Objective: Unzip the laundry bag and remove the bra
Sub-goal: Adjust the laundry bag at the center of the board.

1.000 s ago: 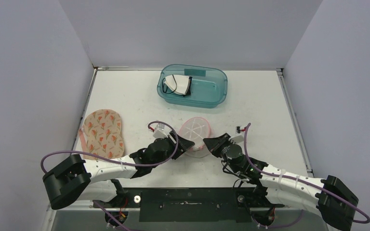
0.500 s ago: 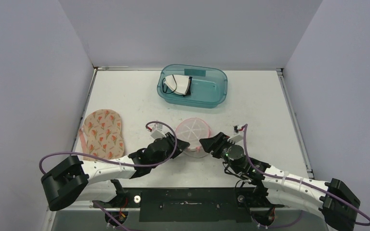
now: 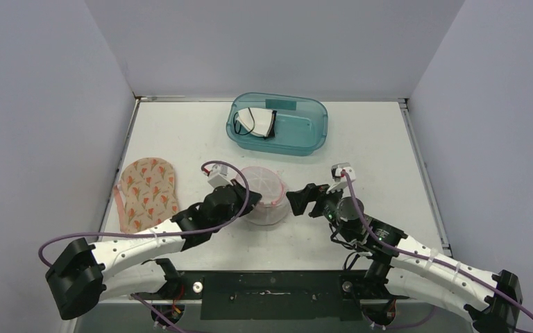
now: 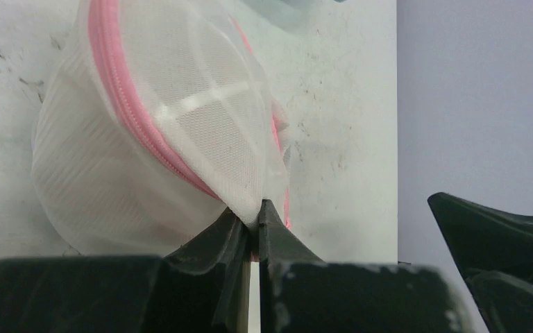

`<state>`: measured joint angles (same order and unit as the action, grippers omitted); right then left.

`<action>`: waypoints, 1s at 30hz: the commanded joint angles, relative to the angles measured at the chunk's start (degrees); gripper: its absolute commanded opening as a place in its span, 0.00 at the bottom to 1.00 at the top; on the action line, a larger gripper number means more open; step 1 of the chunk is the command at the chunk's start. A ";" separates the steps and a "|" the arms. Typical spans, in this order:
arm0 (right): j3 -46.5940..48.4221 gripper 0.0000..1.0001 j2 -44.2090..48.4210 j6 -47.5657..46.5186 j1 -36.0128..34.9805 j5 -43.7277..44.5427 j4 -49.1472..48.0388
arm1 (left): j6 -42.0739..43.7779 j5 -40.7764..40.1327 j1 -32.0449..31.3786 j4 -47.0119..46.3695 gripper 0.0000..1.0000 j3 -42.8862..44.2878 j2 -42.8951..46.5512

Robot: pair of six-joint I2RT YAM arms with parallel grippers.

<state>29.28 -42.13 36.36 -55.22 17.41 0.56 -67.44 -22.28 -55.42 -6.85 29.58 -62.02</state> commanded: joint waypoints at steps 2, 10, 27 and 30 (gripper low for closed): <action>-1.87 0.90 0.73 -7.62 -0.34 1.69 -3.66 | 8.81 7.85 7.46 5.99 0.00 4.67 1.13; 0.43 0.90 -0.96 -8.49 -0.07 0.54 -5.47 | 11.73 19.79 14.89 -4.97 0.00 1.73 6.35; -7.72 0.96 1.98 -10.23 0.04 -2.79 -18.18 | 17.59 37.05 19.48 -12.25 0.00 0.25 0.95; -10.27 0.96 1.31 -7.93 0.11 -3.86 -20.56 | 14.38 39.03 20.25 -17.88 0.00 -2.85 -0.97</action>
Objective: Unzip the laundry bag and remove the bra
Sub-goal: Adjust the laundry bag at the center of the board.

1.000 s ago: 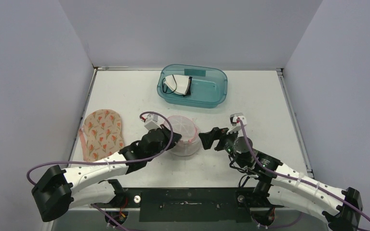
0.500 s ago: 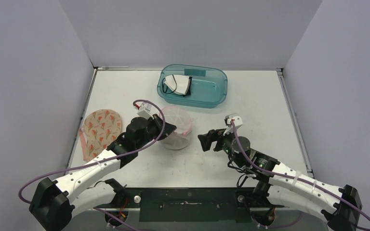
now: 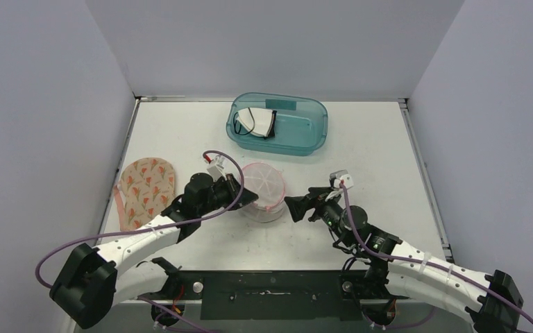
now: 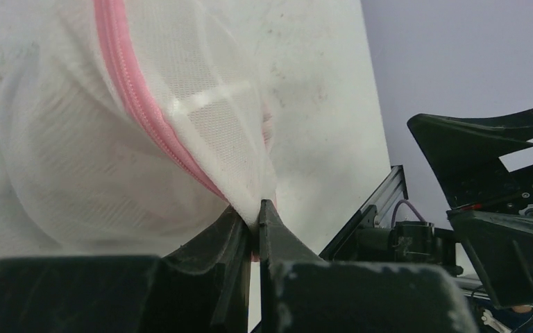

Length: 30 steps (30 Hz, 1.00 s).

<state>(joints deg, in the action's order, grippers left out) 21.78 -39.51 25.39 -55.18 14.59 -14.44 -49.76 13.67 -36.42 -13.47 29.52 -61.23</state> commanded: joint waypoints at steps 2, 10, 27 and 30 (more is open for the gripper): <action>-2.84 0.94 -1.61 2.82 0.07 -2.94 -5.17 | -4.07 4.48 1.27 -12.76 0.00 -3.16 -2.60; -1.11 0.94 -2.83 -0.59 -0.09 -6.32 -3.04 | -4.29 5.14 1.27 -10.97 0.00 -2.14 -0.57; 1.33 0.77 -12.96 6.80 -4.22 -7.22 -9.26 | -4.75 2.19 1.27 -6.49 0.00 -2.08 3.42; 1.71 0.73 -14.63 7.48 -4.43 -7.01 -9.60 | -5.41 2.15 1.26 -7.02 0.00 -2.35 3.48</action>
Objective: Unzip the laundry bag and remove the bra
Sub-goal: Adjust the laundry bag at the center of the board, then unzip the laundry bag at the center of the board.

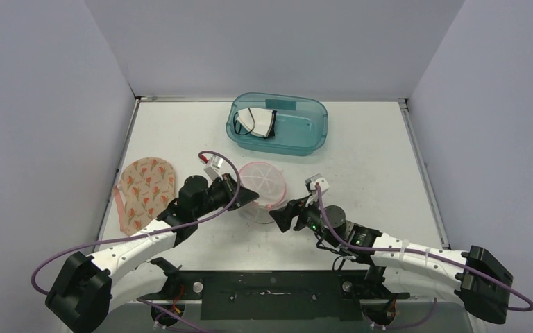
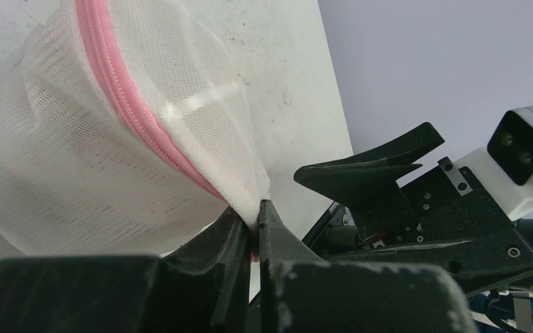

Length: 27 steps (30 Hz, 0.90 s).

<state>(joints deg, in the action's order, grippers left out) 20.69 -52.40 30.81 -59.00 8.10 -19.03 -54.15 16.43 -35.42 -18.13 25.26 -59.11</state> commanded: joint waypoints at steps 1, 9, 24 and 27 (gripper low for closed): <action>2.88 0.70 -2.27 2.35 -0.59 -0.31 -5.02 | -1.30 -0.73 0.23 -2.43 0.00 1.90 1.35; 3.23 0.61 -4.83 3.82 -0.98 2.14 -6.21 | -4.52 -2.87 0.18 -1.37 0.00 1.73 1.58; 9.14 0.52 -11.03 2.55 -4.86 10.30 0.33 | -5.97 -4.02 0.18 0.50 0.00 2.25 1.67; 9.42 0.49 -11.60 2.38 -5.36 11.04 0.62 | -5.97 -4.13 0.18 0.79 0.00 2.30 1.95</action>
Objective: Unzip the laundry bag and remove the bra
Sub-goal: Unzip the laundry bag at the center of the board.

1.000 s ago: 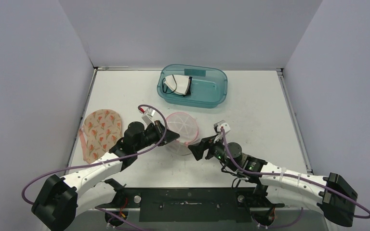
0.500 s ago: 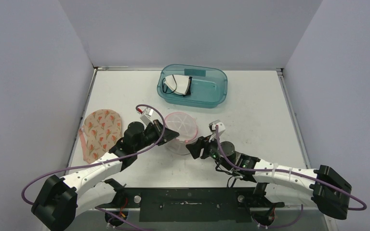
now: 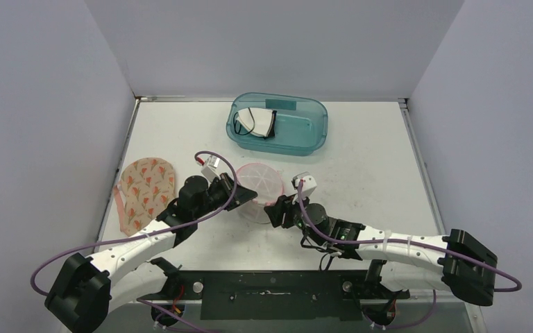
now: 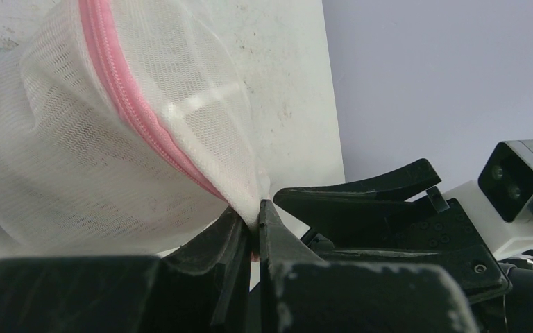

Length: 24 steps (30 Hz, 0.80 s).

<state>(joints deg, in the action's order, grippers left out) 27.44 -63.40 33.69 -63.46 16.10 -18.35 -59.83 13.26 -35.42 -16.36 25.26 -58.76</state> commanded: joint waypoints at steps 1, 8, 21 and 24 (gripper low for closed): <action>2.83 0.49 -0.85 -0.55 -1.06 3.26 0.23 | -0.28 -0.95 0.18 -0.91 0.00 2.34 1.66; 3.40 0.44 -1.72 0.03 -1.49 6.26 2.91 | -0.37 -1.15 0.18 -0.69 0.00 2.04 2.12; -0.40 0.46 4.77 -2.06 -1.52 7.82 2.46 | -0.37 -1.22 0.17 -0.20 0.00 1.82 2.93; -1.19 0.52 5.65 -4.24 -1.64 2.79 -0.13 | -0.43 -1.28 0.18 -0.12 0.00 1.97 2.95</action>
<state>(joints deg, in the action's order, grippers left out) 27.00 -60.47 32.60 -64.60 23.38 -12.69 -59.86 12.38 -35.42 -14.74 25.26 -57.14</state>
